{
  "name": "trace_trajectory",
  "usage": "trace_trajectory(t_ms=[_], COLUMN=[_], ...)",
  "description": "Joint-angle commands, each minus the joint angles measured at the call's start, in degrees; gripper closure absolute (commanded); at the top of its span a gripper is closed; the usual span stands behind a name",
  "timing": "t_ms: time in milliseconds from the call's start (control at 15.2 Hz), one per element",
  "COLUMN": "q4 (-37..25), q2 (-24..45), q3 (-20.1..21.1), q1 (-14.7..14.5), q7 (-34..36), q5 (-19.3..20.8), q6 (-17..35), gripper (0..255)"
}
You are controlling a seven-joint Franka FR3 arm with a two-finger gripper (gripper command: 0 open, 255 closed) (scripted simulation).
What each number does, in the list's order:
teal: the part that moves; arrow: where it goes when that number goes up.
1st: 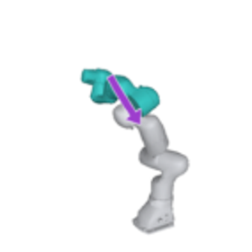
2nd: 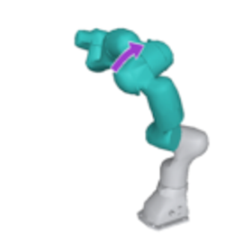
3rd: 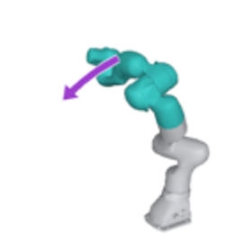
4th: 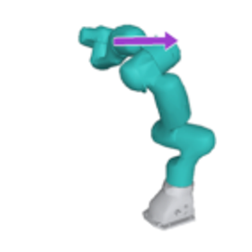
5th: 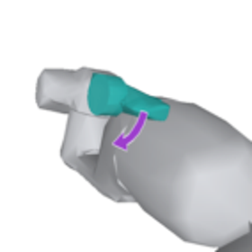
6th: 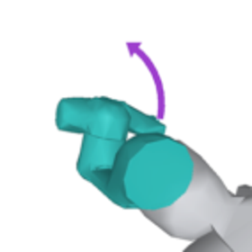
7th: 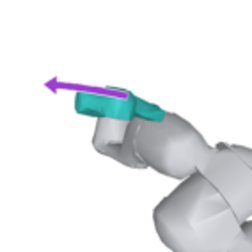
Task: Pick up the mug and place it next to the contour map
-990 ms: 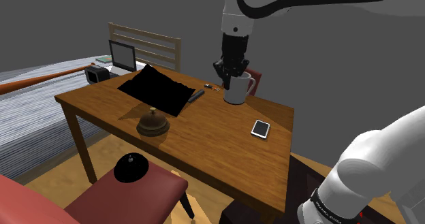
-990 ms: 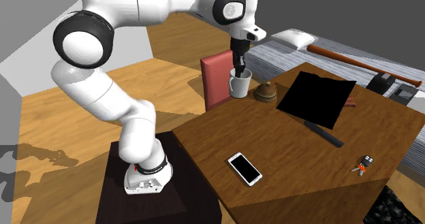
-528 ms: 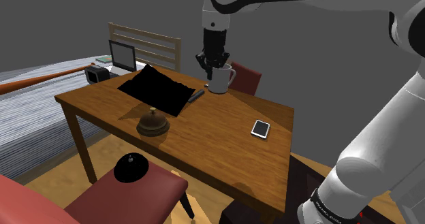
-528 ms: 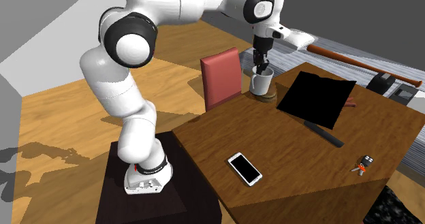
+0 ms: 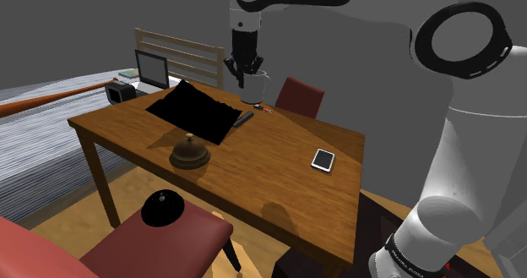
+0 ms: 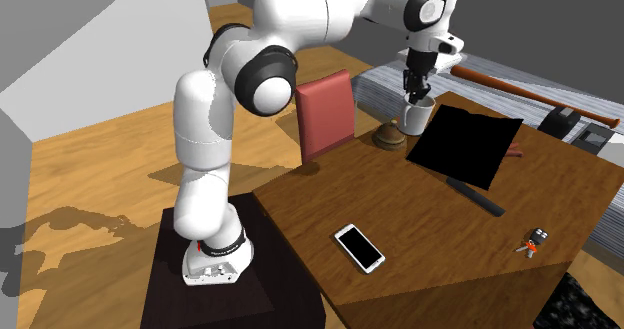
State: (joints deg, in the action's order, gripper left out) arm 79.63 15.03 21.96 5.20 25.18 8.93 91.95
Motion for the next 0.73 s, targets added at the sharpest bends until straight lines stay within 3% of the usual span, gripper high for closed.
trace_trajectory(t_ms=[0,660], q4=[-4.0,5.1], q2=[3.5,2.5], q3=[-0.3,-0.5], q1=[-0.5,0.3], q7=[0.0,0.4], q5=[1.2,1.0], q6=[-0.7,7.5], gripper=[255,255])
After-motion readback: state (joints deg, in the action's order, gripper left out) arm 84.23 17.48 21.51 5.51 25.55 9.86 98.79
